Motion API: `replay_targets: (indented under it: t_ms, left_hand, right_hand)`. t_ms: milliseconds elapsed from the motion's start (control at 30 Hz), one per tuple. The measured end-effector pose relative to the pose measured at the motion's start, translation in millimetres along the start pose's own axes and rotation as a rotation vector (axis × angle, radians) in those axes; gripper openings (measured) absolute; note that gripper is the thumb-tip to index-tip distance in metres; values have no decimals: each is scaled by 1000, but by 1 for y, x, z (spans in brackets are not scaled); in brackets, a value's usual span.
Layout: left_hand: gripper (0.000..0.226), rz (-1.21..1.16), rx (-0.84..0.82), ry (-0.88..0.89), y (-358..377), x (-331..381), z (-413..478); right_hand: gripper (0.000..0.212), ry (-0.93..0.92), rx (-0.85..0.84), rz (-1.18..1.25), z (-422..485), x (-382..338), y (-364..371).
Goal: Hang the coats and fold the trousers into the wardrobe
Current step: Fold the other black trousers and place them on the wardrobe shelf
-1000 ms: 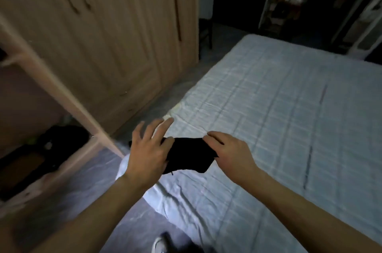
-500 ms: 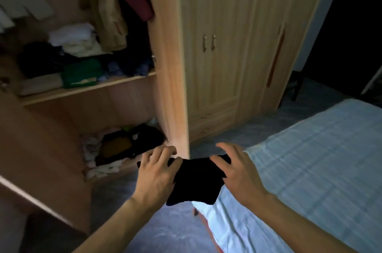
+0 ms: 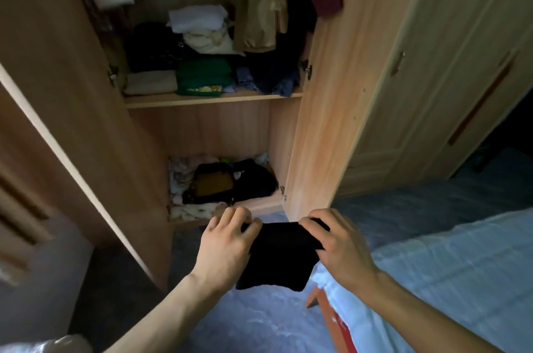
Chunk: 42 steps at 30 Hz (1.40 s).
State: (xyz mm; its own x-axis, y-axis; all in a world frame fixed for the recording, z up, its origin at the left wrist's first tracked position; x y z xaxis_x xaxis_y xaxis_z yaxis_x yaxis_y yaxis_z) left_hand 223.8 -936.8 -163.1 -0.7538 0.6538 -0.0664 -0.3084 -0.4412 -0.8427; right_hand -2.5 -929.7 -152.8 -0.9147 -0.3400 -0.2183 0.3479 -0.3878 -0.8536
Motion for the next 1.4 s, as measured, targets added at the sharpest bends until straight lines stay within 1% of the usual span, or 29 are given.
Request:
replay_targets:
  t_ms: [133, 267, 367, 467, 567, 633, 700, 833, 1033, 1200, 1400]
  left_hand:
    - [39, 27, -8, -28, 18, -38, 11]
    - [48, 62, -92, -67, 49, -79, 33]
    - [51, 72, -162, -76, 70, -109, 58]
    - [43, 75, -196, -72, 82, -133, 88]
    - [47, 71, -253, -143, 92, -156, 117]
    - [48, 85, -282, -197, 100, -172, 132]
    - [48, 97, -289, -208, 110, -186, 143]
    - [63, 93, -285, -195, 131, -213, 160]
    - [63, 67, -277, -191, 169, -264, 179]
    - [54, 51, -254, -156, 195, -311, 199]
    - [53, 14, -248, -154, 244, -365, 208]
  right_hand:
    - [45, -11, -25, 1, 43, 2, 31]
    - [46, -50, -51, 30, 91, 23, 75]
    - [62, -43, -116, 78, 129, 43, 107]
    - [67, -52, -155, 128, 167, 61, 128]
    - [73, -75, -183, 155, 206, 77, 141]
    - [72, -72, -187, 162, 231, 85, 148]
    - [73, -82, -194, 169, 251, 90, 156]
    - [77, -111, -206, 159, 284, 101, 178]
    - [78, -97, -209, 79, 328, 109, 210]
    - [82, -62, -238, 14, 371, 110, 234]
    - [81, -43, -255, -48, 412, 119, 288]
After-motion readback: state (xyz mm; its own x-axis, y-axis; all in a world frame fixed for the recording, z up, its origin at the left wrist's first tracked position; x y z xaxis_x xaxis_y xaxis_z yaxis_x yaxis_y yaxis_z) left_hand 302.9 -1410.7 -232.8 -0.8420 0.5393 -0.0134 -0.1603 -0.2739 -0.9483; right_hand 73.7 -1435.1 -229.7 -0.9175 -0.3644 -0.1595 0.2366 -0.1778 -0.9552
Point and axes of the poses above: each hand's wrist, its own z-axis towards the middle knuckle, its own y-axis out of the palm, x = y × z, the point moved 3 cm from there along z, towards the middle knuckle, and after that the axes turned 12 degrees about y, right-handed, at the moved point
